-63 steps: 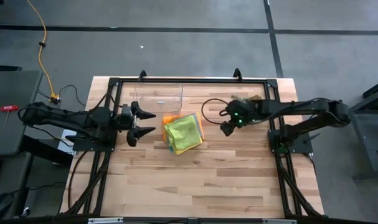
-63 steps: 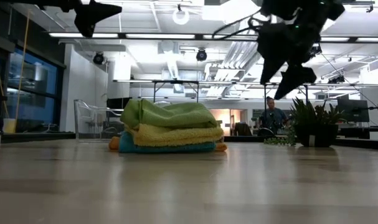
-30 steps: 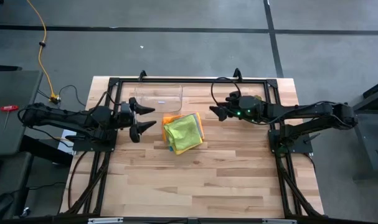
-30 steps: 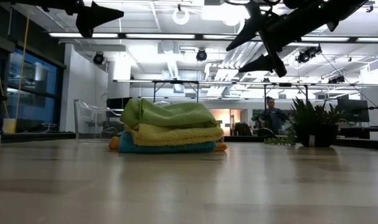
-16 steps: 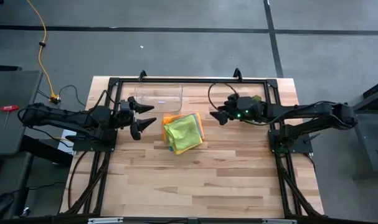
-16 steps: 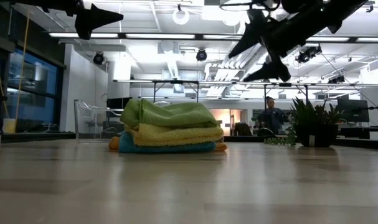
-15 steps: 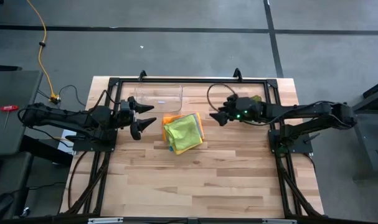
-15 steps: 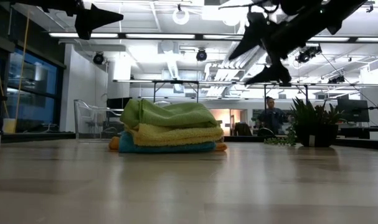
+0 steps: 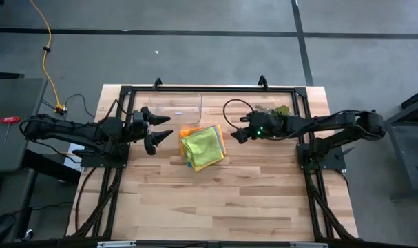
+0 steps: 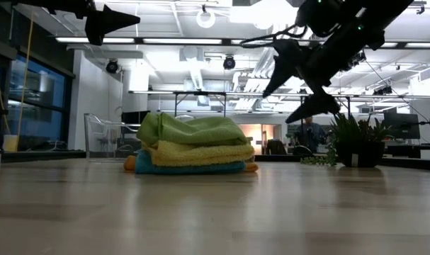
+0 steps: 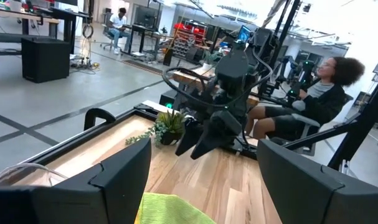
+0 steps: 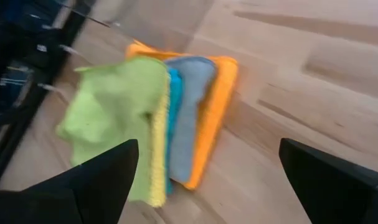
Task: Fold microfiber towels
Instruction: Put the stacked colored towels in the transparent bin
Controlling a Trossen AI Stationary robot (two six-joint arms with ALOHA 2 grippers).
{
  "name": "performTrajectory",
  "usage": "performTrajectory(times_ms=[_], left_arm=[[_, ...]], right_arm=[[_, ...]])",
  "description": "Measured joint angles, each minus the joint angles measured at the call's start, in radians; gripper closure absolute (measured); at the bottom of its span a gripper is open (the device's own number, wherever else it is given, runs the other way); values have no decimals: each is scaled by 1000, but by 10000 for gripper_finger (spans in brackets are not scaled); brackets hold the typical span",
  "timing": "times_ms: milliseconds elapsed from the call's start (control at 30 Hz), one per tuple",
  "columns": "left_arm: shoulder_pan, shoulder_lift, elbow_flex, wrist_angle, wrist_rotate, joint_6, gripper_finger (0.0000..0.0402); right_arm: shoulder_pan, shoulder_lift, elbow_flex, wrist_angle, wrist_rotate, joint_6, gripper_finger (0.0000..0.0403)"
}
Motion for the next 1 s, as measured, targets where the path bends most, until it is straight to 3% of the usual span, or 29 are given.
performTrajectory(times_ms=[167, 333, 500, 600, 733, 933, 1000], left_arm=[[0, 0, 0, -2, 0, 0, 119], [0, 4, 1, -8, 8, -1, 119], [-5, 55, 1, -46, 39, -18, 120], [-5, 130, 1, -52, 61, -18, 131], [-5, 283, 31, -56, 78, -17, 187], [5, 532, 113, -52, 116, 4, 356], [13, 596, 136, -50, 125, -19, 388]], right_arm=[[0, 18, 0, -23, -14, 41, 24], [3, 124, 0, 155, -171, -58, 24], [-5, 258, 1, 326, -185, -127, 24], [-13, 313, 26, 328, -195, -167, 24], [-16, 374, 83, 296, -243, -225, 24], [-29, 438, 174, 209, -199, -337, 24], [-37, 443, 194, 156, -184, -354, 24]])
